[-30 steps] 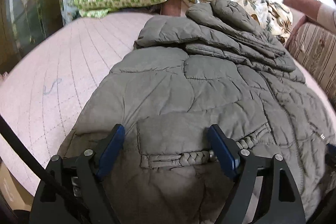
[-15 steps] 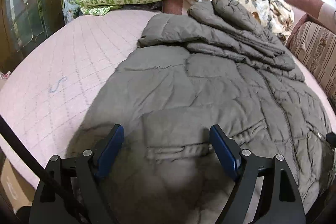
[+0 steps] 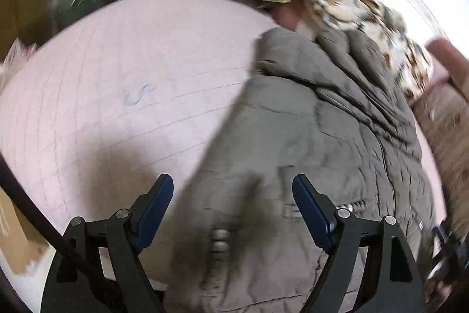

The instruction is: Fold large clothes

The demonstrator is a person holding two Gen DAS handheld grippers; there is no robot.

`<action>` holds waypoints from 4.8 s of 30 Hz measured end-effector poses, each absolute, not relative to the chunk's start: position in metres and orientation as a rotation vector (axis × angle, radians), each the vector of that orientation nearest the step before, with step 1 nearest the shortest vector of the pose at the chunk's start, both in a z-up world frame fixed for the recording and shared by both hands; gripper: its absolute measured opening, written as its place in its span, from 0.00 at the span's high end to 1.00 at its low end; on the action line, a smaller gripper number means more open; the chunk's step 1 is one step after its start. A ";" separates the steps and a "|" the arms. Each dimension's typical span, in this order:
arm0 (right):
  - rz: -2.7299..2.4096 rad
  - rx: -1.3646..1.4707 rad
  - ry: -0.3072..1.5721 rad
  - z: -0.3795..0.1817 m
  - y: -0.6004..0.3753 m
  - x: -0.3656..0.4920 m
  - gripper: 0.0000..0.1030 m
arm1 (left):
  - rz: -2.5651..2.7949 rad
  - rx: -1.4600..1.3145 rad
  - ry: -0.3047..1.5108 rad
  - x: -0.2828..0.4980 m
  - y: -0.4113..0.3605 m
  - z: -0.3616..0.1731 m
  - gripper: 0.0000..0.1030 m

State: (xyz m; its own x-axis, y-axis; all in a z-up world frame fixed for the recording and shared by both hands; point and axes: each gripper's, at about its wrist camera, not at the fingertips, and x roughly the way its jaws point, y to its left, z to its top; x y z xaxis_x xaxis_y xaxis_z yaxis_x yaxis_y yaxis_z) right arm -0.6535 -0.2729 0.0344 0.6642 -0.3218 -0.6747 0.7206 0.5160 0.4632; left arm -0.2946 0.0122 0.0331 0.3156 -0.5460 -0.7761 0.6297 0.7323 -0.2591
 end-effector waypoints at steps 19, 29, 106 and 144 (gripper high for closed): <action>-0.749 0.867 0.562 0.032 -0.285 -0.672 0.17 | -0.759 0.081 1.121 -0.292 0.055 0.007 0.25; -0.816 0.970 0.558 0.025 -0.293 -0.698 0.17 | -0.794 0.068 1.185 -0.310 0.075 -0.007 0.25; -0.524 1.097 0.727 0.015 -0.233 -0.706 0.79 | -0.838 0.147 0.929 -0.369 0.055 -0.009 0.40; -0.601 1.095 0.837 0.000 -0.234 -0.698 0.73 | -0.834 0.156 1.007 -0.371 0.052 -0.019 0.48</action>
